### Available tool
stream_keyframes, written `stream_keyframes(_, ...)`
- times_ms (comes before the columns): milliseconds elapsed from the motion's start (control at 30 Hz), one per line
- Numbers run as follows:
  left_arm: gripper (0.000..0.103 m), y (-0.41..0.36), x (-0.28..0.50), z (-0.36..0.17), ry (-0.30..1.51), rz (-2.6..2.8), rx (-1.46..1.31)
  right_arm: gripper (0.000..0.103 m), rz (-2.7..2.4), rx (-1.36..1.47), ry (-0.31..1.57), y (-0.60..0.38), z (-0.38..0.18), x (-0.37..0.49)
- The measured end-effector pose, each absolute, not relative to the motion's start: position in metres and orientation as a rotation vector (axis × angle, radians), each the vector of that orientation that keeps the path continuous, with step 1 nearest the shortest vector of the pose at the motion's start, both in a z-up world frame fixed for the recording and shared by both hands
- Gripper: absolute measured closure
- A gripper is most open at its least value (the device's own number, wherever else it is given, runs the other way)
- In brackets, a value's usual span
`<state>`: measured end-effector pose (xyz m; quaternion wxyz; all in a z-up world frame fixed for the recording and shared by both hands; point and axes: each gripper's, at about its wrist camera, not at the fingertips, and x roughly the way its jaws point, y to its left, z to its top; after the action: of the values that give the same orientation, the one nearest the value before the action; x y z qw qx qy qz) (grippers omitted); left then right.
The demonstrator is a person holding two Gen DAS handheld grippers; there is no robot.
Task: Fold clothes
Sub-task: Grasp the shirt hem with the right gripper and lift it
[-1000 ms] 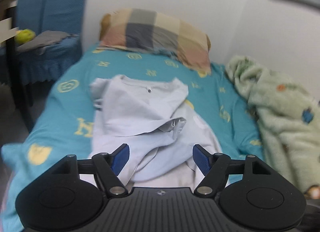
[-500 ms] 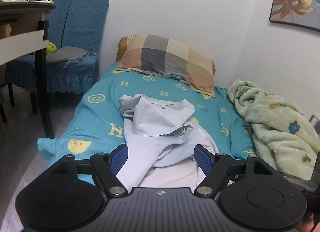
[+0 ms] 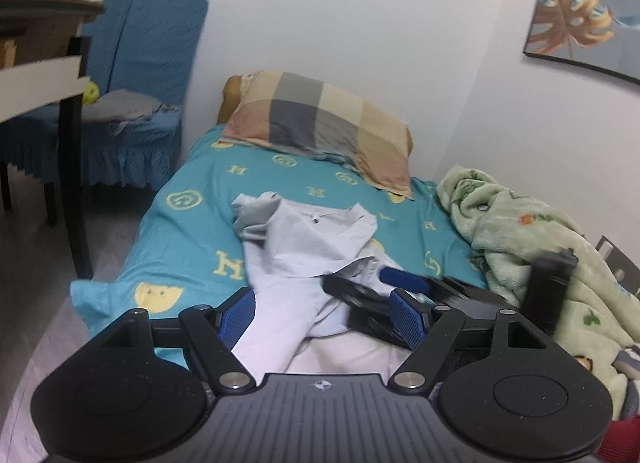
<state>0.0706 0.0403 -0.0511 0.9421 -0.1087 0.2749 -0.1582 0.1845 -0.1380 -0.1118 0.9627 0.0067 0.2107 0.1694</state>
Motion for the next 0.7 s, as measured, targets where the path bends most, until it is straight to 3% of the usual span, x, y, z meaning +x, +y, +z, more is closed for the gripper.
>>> stream_keyframes(400,0.027,0.080,0.101,-0.081,0.648,-0.271,-0.304,0.031,0.322,-0.161,0.547,-0.074,-0.155,0.287)
stream_keyframes(433,0.027,0.081,0.102,-0.083,0.653,-0.274,-0.305,0.035,0.304,-0.183,0.566,-0.072,-0.158,0.291)
stream_keyframes(500,0.027,0.080,0.104,-0.086,0.664,-0.284,-0.312,0.062,0.278,-0.193,0.572,-0.074,-0.158,0.296)
stream_keyframes(533,0.027,0.080,0.105,-0.087,0.671,-0.286,-0.316,0.082,0.266,-0.198,0.574,-0.075,-0.158,0.298)
stream_keyframes(567,0.027,0.081,0.106,-0.088,0.677,-0.288,-0.320,0.089,0.263,-0.186,0.562,-0.080,-0.153,0.299)
stream_keyframes(700,0.027,0.077,0.103,-0.088,0.688,-0.289,-0.331,0.096,0.247,-0.144,0.501,-0.100,-0.129,0.304)
